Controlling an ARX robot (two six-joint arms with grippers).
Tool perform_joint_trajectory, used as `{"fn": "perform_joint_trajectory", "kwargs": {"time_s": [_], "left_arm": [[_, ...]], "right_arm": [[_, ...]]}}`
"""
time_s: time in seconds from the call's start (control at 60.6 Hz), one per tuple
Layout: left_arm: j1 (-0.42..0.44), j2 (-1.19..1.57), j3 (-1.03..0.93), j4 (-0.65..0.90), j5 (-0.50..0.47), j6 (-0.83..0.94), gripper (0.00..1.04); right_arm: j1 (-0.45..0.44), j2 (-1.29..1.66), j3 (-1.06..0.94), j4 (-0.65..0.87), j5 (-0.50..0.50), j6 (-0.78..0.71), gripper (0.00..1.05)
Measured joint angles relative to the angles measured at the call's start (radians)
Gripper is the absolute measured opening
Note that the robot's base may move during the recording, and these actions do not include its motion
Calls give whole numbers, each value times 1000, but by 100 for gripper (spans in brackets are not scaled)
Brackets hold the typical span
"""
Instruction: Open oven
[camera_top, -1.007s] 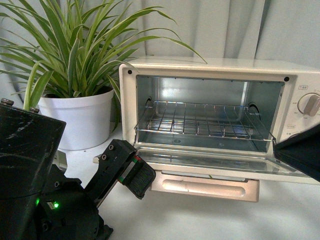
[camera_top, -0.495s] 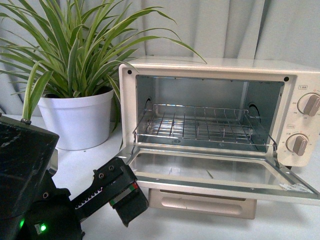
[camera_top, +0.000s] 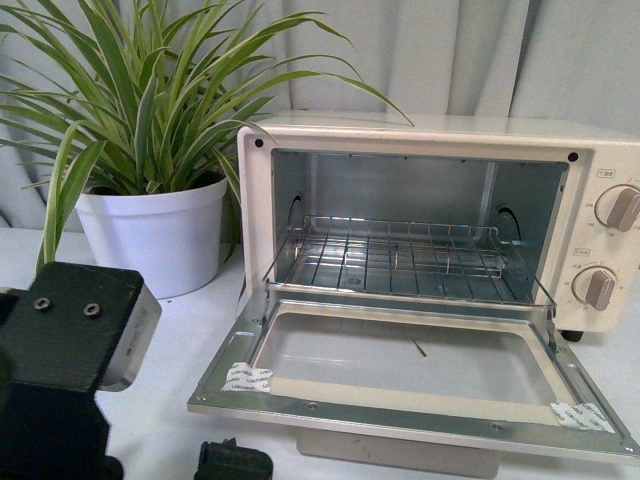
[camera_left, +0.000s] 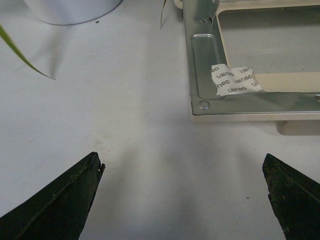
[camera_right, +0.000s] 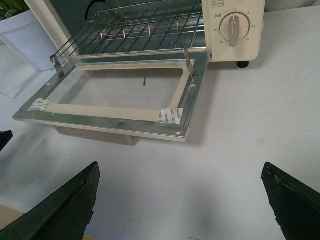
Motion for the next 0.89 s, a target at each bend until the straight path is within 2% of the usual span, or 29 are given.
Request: {"fn": "perform_joint_trajectory", "kwargs": {"time_s": [0.314,0.594,0.892], "left_arm": [[-23,-483,-145,-209,-56,37,98],[2,-884,-248,-423,-84,6,98],[38,-970,-261,-441,-75,-15,98]], "right_arm": [[-76,-245,-16,-192,-93,-22,95],[-117,-310,-56,-163,-93,-66,95],[-133,-335,-86,-123,-99,-66,95]]}}
